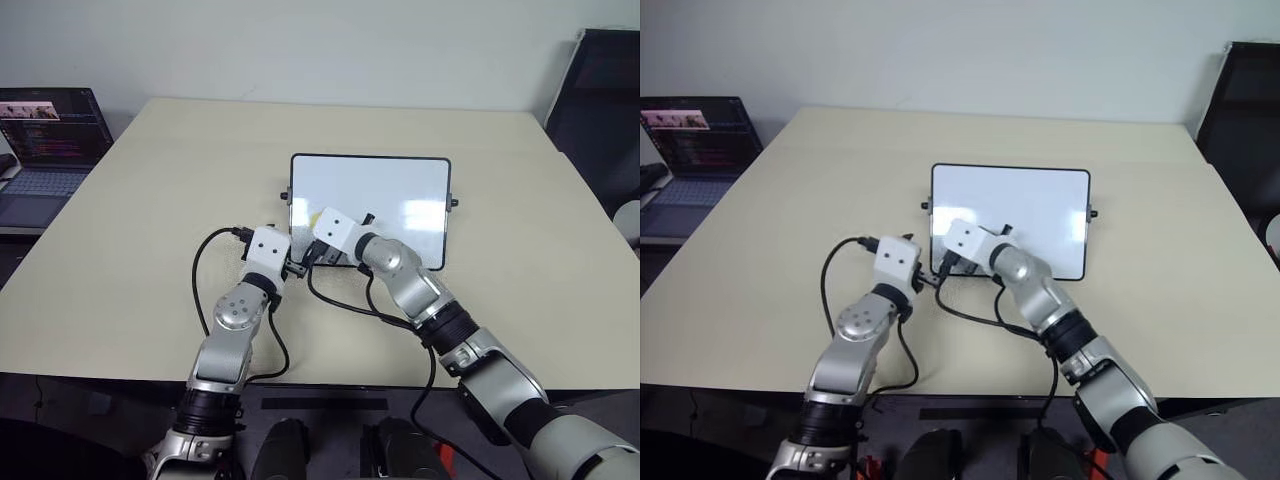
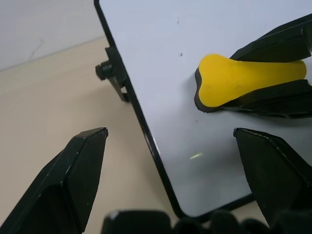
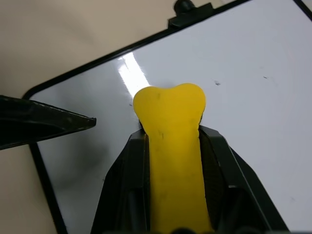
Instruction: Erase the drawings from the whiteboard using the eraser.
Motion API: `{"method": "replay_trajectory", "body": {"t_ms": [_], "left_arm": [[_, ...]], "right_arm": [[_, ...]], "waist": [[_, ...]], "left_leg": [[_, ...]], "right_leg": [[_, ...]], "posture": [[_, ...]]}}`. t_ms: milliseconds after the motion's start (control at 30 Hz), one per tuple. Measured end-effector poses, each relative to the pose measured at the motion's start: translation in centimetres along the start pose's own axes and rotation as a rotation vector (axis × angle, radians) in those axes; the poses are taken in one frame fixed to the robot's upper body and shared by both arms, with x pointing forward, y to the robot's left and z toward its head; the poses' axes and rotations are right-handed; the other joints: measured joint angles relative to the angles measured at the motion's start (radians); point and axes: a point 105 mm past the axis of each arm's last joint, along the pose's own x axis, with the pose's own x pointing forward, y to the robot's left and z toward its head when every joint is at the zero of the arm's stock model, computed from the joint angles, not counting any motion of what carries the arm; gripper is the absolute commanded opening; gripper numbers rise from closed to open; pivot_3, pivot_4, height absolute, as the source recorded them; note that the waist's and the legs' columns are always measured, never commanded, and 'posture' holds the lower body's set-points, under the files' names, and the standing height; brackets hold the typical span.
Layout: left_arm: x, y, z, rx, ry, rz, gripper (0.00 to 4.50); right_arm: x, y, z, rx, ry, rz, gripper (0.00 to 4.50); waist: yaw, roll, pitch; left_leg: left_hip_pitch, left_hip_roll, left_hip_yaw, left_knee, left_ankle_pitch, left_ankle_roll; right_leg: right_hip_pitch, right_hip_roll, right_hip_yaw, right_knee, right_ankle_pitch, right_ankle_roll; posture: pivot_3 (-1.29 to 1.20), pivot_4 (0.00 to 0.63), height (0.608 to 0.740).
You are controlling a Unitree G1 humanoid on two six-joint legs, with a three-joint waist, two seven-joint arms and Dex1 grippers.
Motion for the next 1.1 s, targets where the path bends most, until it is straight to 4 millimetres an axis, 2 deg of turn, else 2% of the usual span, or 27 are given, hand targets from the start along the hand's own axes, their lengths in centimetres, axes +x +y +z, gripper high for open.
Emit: {"method": "replay_trajectory", "body": {"t_ms": [100, 200, 367, 600, 733, 900, 1100], "left_arm": [[0.6, -0.1, 0.5, 0.004, -0.016, -0.019, 4.50], [1.0, -0.8, 1.2, -0.014, -0.047, -0.079, 4.50], [1.3, -3.0, 2.4, -0.087, -0.105, -0.242, 4.50], [0.7, -7.3, 4.7, -0.152, -0.199, -0.603, 4.50], [0.3, -9.4, 5.6, -0.146, -0.229, -0.812, 4.50], [-0.5, -11.9, 5.7, -0.122, -0.231, -1.025, 4.50], [-1.1, -13.8, 5.4, -0.057, -0.237, -1.210, 4.50]], "right_arm": [[-0.9, -1.4, -0.5, 0.039, 0.011, -0.050, 1.04], [-2.7, -3.2, -1.8, 0.113, 0.041, -0.111, 1.04], [-6.3, -5.4, -3.5, 0.213, 0.095, -0.178, 1.04], [-12.1, -8.1, -7.1, 0.295, 0.246, -0.286, 1.04], [-16.3, -10.2, -9.0, 0.391, 0.343, -0.407, 1.04], [-18.9, -10.0, -11.2, 0.488, 0.447, -0.465, 1.04], [-21.4, -8.6, -13.9, 0.740, 0.554, -0.534, 1.04]], "waist": [[-0.001, 0.000, 0.000], [-0.001, 0.000, 0.000], [-0.001, 0.000, 0.000], [-0.002, 0.000, 0.001], [-0.003, 0.000, 0.001], [-0.005, 0.001, 0.001], [-0.003, 0.001, 0.001]], "left_leg": [[-0.001, 0.000, 0.000, 0.000, 0.000, 0.000], [-0.003, 0.000, 0.000, -0.001, 0.000, 0.000], [-0.006, 0.000, 0.000, -0.001, -0.001, -0.001], [-0.006, -0.001, 0.001, 0.000, -0.001, -0.001], [-0.006, -0.002, 0.002, 0.000, -0.001, -0.001], [-0.005, -0.002, 0.002, 0.000, -0.001, -0.001], [-0.005, -0.002, 0.002, 0.000, -0.001, -0.001]], "right_leg": [[-0.001, 0.000, 0.000, 0.000, 0.000, 0.000], [-0.002, 0.000, 0.000, -0.001, 0.000, 0.000], [-0.004, 0.000, -0.002, -0.002, 0.000, 0.000], [-0.004, 0.001, -0.002, -0.002, -0.002, 0.003], [-0.004, 0.001, -0.002, -0.002, -0.003, 0.004], [-0.003, 0.003, -0.002, -0.002, -0.003, 0.003], [-0.003, 0.003, -0.001, -0.002, -0.004, 0.003]], "posture": [[0.00, 0.150, 0.740], [0.00, 0.150, 0.740], [0.00, 0.150, 0.740], [0.00, 0.150, 0.740], [0.00, 0.150, 0.740], [0.00, 0.150, 0.740], [0.00, 0.150, 0.740]]}}
